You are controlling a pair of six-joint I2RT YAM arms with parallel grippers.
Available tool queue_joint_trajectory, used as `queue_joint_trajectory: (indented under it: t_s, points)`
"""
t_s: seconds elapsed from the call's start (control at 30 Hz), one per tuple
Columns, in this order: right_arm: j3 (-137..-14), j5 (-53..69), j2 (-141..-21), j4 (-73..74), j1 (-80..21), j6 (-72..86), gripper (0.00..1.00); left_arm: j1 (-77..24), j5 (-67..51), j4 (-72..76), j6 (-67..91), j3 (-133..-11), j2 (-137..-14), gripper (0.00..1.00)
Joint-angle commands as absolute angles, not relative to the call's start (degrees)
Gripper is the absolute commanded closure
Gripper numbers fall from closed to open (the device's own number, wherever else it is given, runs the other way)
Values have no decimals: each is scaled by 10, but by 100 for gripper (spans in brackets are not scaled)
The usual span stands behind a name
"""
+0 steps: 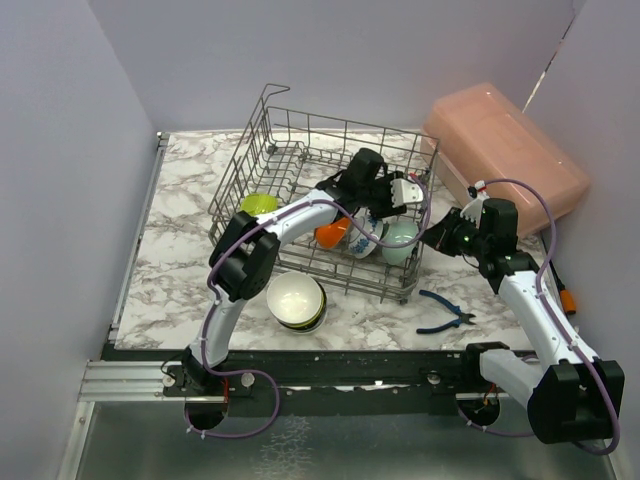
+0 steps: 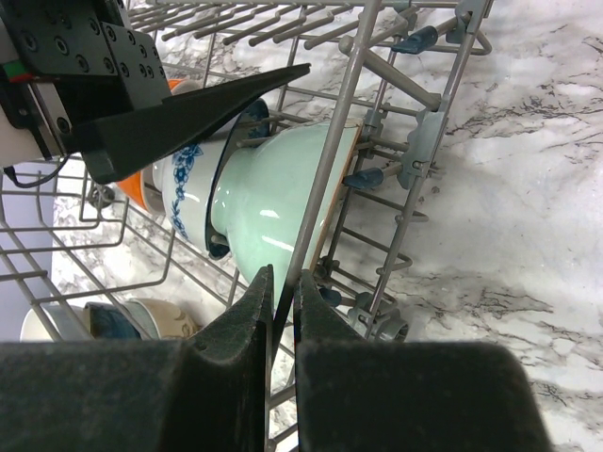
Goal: Load the bowls into the dish rack
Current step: Adjust the dish rack at the center of the board.
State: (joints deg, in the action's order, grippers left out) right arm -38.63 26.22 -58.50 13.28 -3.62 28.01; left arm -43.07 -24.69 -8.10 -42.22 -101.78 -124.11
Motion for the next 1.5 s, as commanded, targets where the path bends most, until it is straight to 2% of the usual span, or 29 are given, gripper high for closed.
queue_joint_trajectory:
  t_s: [0.0,0.3,0.77,0.83,0.9,1.0,1.03,1.17,1.27,1.47]
  points:
    - [-396,288,-596,139,-40,251,94,-443,-282,-108,-460,-1027,-1253,44]
    - [-398,290,-598,139,-40,249,94,-446,-251,-116,-503,-1026,-1242,42]
    - [-395,294,-601,136,-40,246,94,-452,-297,-181,-525,-1112,-1322,48]
    - [-396,293,-601,138,-40,245,94,-455,-288,-181,-518,-1127,-1337,52]
    - [-396,293,-601,141,-40,244,94,-456,-280,-181,-503,-1148,-1348,60]
    - [-396,291,-603,145,-40,243,98,-455,-267,-181,-479,-1178,-1360,82]
    - [-396,292,-604,146,-40,243,99,-455,-265,-181,-472,-1187,-1362,85]
    - [-397,291,-607,152,-40,242,100,-453,-266,-174,-446,-1209,-1366,90]
    - [-396,290,-608,156,-40,240,100,-446,-287,-167,-429,-1217,-1365,100]
    - [-392,290,-613,161,-40,237,100,-426,-343,-145,-392,-1221,-1364,100]
